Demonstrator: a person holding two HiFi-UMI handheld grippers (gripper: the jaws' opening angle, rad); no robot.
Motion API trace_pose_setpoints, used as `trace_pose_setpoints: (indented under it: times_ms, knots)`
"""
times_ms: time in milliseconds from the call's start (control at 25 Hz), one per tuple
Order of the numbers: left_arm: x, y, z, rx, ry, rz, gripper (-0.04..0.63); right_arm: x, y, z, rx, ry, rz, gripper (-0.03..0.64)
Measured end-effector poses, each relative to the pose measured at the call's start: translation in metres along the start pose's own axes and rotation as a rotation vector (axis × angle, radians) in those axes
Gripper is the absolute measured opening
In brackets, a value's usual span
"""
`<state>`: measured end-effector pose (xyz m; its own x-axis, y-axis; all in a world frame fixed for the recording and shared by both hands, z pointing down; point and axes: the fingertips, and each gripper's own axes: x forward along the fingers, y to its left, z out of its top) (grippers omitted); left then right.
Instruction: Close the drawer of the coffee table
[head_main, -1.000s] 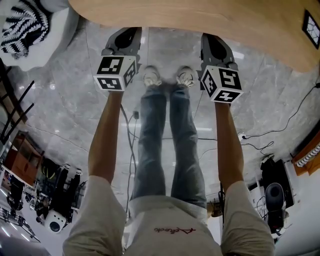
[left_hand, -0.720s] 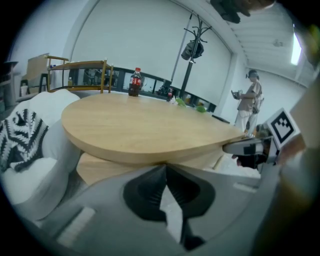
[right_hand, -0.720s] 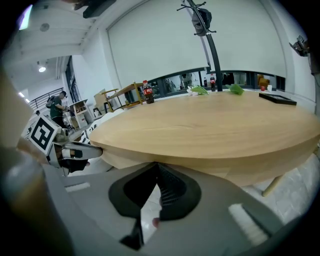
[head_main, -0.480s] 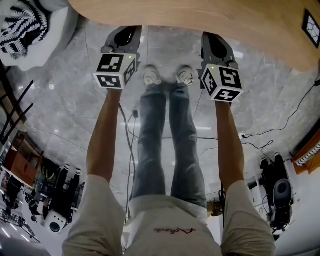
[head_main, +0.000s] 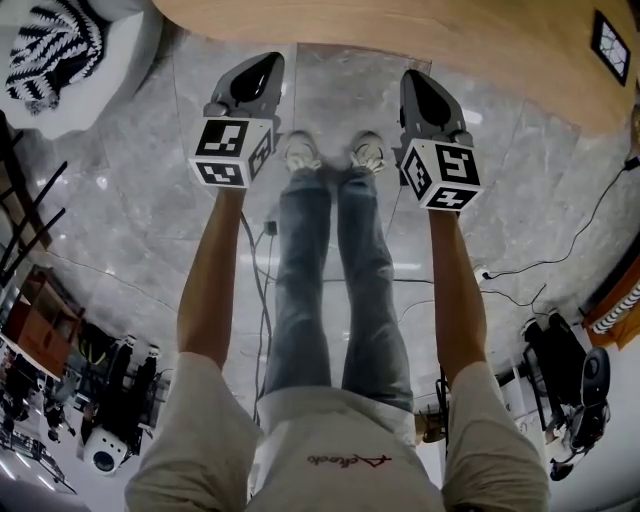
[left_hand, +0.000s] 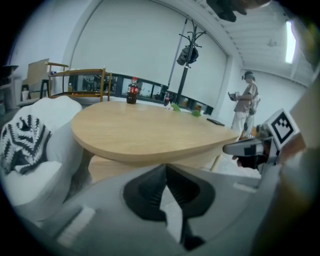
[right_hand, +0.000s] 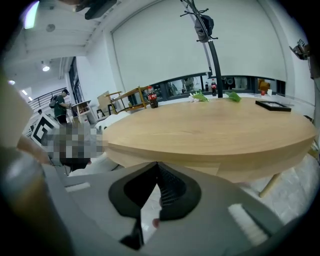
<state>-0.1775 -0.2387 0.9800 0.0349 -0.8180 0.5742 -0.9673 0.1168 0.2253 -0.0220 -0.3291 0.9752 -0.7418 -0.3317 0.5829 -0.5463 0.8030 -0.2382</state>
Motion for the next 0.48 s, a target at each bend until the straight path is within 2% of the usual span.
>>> trace_pose_setpoints:
  times_ms: [240,480]
  knots:
    - [-0.036,-0.014,0.02,-0.003,-0.028,0.011,-0.002,-0.033,0.02,0.02,-0.025,-0.016,0.009,0.006]
    - [-0.074,-0.036,0.085,0.038,-0.089,0.018,-0.002,-0.075,0.037,0.082,-0.073,-0.077,0.012,0.006]
